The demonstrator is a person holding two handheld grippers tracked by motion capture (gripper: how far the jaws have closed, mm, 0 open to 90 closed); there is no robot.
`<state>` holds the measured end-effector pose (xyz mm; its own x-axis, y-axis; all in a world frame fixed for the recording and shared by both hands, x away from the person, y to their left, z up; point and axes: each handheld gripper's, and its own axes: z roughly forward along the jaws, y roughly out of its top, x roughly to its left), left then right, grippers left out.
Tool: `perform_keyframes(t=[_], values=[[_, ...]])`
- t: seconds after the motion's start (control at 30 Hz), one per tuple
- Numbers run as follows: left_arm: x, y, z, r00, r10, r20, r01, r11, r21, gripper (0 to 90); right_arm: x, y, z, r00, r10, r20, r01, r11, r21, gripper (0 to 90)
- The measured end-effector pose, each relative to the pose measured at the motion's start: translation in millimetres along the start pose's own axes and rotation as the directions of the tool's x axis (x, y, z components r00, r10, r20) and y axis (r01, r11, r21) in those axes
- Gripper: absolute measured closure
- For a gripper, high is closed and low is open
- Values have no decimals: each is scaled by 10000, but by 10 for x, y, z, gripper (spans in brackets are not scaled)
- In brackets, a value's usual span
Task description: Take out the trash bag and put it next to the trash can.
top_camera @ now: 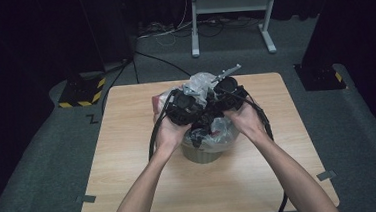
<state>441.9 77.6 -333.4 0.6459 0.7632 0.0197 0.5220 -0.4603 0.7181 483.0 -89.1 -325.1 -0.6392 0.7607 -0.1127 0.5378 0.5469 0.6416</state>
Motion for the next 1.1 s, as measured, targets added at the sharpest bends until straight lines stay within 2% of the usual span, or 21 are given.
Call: perform_keyframes(t=[0.07,0.13,0.23,0.27,0.33,0.47,0.53,0.6,0.73,0.93,1.03,1.1], values=[[-3,2,-7,10000,42,2,-42,10000,-59,897,20,0,20,9995,-192,237,187,9997,184,808],[-2,2,-16,10000,52,52,-51,9998,-181,897,19,2,31,9992,-302,277,296,9993,242,898],[-3,1,-30,9999,-6,135,11,9994,-360,898,1,6,12,9999,-112,36,111,9999,40,900],[-3,1,-41,9998,-4,195,12,9991,-426,898,-6,8,-1,9999,0,-102,-1,10000,-73,900],[-7,2,-53,9997,-18,245,32,9982,-595,897,-43,23,-61,9963,369,-781,-414,9975,-575,900],[-18,2,-66,9992,-82,398,116,9963,-847,898,-76,82,-190,9746,979,-2015,-1272,9823,-1378,900],[-37,5,-72,9981,-30,614,89,9954,-958,898,-66,125,-227,9667,1048,-2333,-1447,9763,-1607,900],[-59,8,-84,9976,57,691,23,9933,-1154,898,-27,175,-244,9651,930,-2448,-1371,9759,-1700,900],[-69,7,-114,9971,233,721,-115,9870,-1603,896,42,219,-208,9568,780,-2799,-1272,9786,-1619,900],[-38,-49,-73,9977,245,625,-137,9858,-1676,885,75,219,-131,9423,856,-3237,-1338,9825,-1297,900],[-38,-65,-33,9975,253,657,-152,9884,-1509,835,80,193,-96,9359,944,-3394,-1389,9842,-1096,900],[-61,-75,-6,9980,443,447,-374,9888,-1446,813,72,172,-68,9331,998,-3454,-1444,9839,-1056,900]])
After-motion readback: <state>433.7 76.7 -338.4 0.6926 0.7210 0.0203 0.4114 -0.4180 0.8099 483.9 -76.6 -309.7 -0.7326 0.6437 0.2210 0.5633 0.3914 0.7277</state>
